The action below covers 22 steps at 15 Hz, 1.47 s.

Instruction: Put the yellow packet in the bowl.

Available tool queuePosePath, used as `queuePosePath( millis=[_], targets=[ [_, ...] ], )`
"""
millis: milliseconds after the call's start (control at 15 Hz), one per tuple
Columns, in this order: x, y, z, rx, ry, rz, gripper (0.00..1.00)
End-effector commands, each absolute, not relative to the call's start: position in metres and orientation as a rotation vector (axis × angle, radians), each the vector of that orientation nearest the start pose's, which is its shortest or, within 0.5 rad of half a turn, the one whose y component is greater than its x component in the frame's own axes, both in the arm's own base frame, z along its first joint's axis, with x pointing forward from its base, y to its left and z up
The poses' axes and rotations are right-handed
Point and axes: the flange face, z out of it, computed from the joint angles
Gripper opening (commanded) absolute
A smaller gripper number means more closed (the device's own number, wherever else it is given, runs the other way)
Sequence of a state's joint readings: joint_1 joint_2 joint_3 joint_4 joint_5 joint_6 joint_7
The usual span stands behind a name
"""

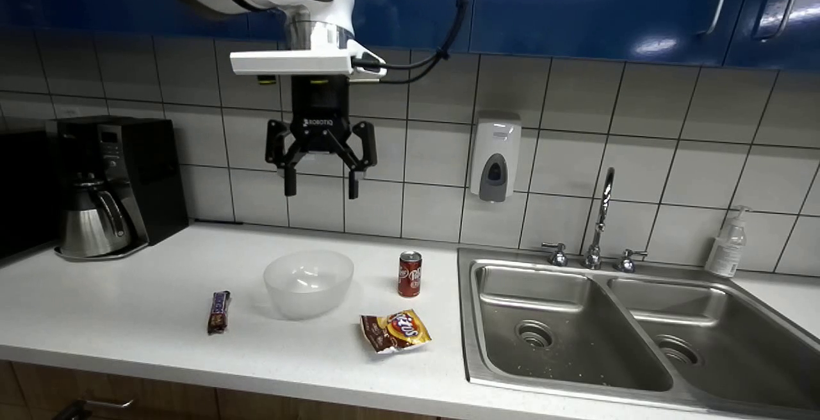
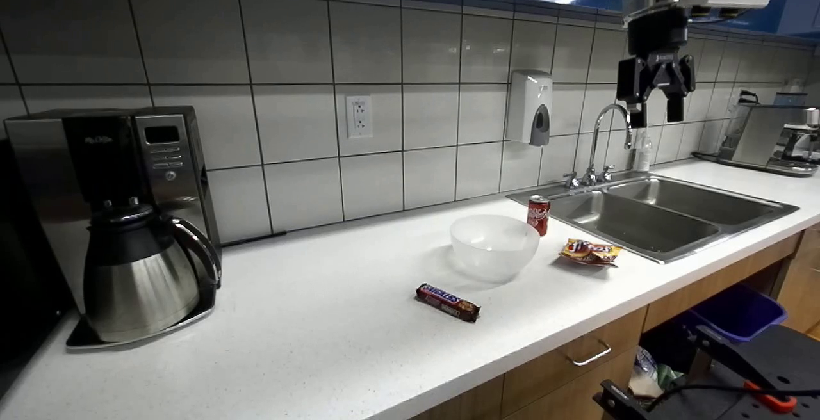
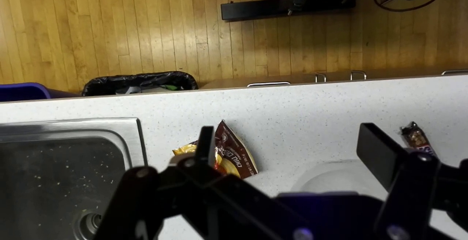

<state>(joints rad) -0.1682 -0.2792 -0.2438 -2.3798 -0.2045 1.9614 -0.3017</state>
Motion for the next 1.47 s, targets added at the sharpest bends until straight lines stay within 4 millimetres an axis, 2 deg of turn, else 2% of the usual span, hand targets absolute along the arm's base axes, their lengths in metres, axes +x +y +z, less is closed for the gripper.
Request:
queuePosePath(
  millis=[0, 733, 1400],
  targets=[
    [0.402, -0.205, 0.390, -3.204, 0.075, 0.258, 1.00],
    [0.420, -0.231, 0.312, -3.226, 0.146, 0.106, 1.00],
    [0.443, -0.253, 0.236, -3.254, 0.309, 0.070, 1.00]
  ],
)
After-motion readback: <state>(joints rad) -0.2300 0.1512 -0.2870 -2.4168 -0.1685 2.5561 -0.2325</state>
